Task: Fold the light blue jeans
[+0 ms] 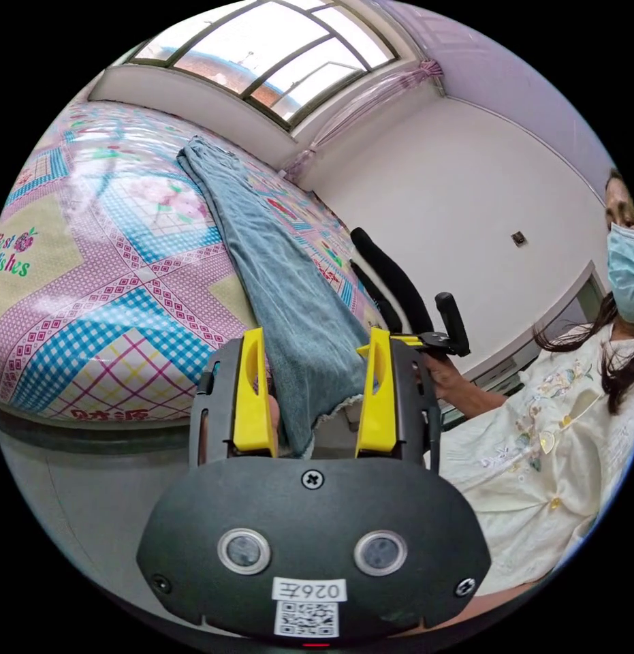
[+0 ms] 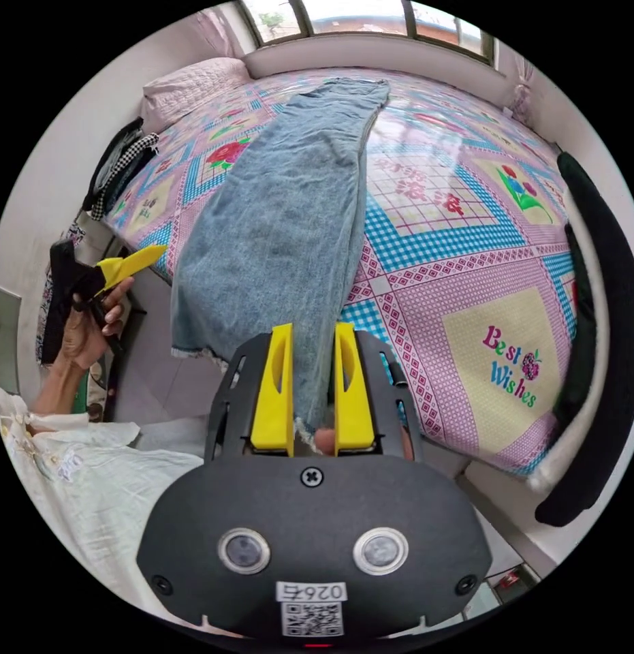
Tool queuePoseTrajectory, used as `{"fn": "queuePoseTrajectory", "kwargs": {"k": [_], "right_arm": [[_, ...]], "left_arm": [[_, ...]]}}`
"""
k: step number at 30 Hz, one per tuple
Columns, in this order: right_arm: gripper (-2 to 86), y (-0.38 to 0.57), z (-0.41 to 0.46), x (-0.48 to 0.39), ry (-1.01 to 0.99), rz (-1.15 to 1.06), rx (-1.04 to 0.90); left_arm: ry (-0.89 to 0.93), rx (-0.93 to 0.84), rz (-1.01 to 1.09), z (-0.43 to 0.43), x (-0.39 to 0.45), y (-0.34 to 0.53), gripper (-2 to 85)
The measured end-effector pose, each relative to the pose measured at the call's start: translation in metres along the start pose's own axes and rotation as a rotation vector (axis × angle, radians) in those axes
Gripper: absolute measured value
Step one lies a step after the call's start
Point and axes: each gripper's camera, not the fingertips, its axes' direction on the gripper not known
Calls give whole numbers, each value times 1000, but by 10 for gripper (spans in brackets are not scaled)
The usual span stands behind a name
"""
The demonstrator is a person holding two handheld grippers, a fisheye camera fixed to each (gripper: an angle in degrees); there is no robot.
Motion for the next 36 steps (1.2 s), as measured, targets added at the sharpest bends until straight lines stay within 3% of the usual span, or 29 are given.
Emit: {"fn": "queuePoseTrajectory", "kwargs": {"k": [3,5,10,12,15,19,27,30,34,36], "right_arm": [[1,-3,-3,15,-36,-22,-21],[-6,-10,-5,44,-170,20,-54],[-10,6,10,185,-1204,438,71],[-10,12,9,200,-1297,486,113],[-10,10,-1,201,-1337,485,124],[-9,0,-8,194,-1458,493,139],[-9,-38,-58,191,-1467,395,210],[-9,-41,-69,190,-1463,370,226],[-7,-24,-64,201,-1451,396,232],[-5,-11,-54,210,-1438,423,222]], "left_arm": [[11,-21,-50,1,-15,11,197],[46,-29,-97,0,-27,21,199],[199,-121,-218,9,-57,51,218],[345,-158,-284,23,-71,68,225],[569,-156,-355,45,-79,83,232],[687,-36,-368,52,-79,76,276],[890,136,-430,48,-88,40,366],[988,285,-431,33,-91,24,370],[967,399,-393,-1,-105,6,347],[910,457,-374,-22,-119,1,267]]}}
